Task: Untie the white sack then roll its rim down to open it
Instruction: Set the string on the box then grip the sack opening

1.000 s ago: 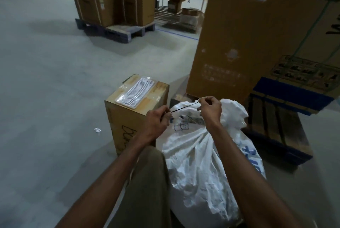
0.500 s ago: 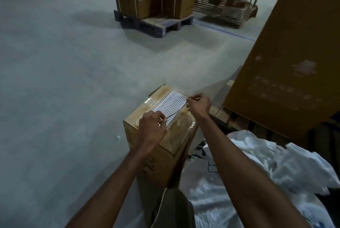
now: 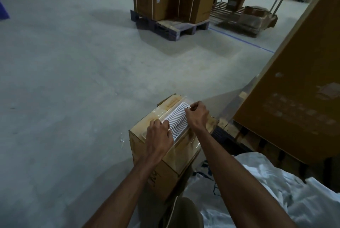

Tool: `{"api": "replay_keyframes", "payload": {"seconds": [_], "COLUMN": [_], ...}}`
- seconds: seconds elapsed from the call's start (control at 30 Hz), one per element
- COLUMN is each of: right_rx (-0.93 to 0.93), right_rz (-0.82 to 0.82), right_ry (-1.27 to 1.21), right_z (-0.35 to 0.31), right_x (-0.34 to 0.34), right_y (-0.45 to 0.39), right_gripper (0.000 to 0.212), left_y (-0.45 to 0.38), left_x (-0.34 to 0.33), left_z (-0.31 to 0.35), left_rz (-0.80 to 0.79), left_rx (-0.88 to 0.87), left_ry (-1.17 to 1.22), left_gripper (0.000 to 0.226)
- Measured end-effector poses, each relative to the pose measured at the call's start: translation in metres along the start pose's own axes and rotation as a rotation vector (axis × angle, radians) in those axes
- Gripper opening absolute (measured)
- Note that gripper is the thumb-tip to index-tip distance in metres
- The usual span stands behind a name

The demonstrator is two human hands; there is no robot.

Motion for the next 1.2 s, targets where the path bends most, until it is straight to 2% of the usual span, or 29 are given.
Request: {"api": "replay_keyframes", "payload": {"seconds": [0.13, 0.37, 0.57, 0.73, 0.87, 1.0, 1.1, 1.2], "right_rx": [0.088, 0.197, 0.130, 0.079, 0.120, 0.151, 0.102, 0.028], "right_rz": [0.026, 0.095, 0.117, 0.176, 0.251, 0.312, 0.258, 0.146], "right_ry": [0.006, 0.069, 0.064, 0.105, 0.207, 0.370, 0.565, 0.661], "right_z": [-0.002, 0.017, 0.071, 0.131, 0.170, 0.201, 0.222, 0.245], "right_x": [0.006, 0.046, 0.112, 0.156, 0.190, 0.223, 0.233, 0.236], "right_y": [0.004, 0.040, 0.085, 0.130, 0.163, 0.183, 0.189, 0.190], "right_gripper": [0.018, 0.011, 0.010, 0.013, 0.012, 0.019, 0.036, 0.060], "left_y": [0.000, 0.019, 0.057, 0.101, 0.135, 0.157, 0.159, 0.160], "left_x": [0.001, 0.013, -0.012, -0.073, -0.115, -0.131, -0.136, -0.148], "left_z": [-0.001, 0.045, 0.102, 0.152, 0.185, 0.222, 0.236, 0.237], "left_rz": [-0.003, 0.018, -0.048, -0.255, -0.419, -0.376, -0.335, -0.421], "left_rx": [-0.048, -0.065, -0.052, -0.172, -0.218, -0.384, -0.350, -0.276], "left_ry": [-0.011, 0.194, 0.267, 0.242, 0.278, 0.110, -0.012, -0.232], "left_gripper": [0.033, 0.015, 0.009, 0.016, 0.030, 0.047, 0.066, 0.071]}}
Point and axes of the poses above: each hand's wrist, its own y-axis away from the middle knuckle, its own x-axis out of the back of the hand, z = x × y, the point moved 8 cm from there along -y, towards the middle knuckle, and after that the axes turned 15 degrees about y, right-handed, at the moved point
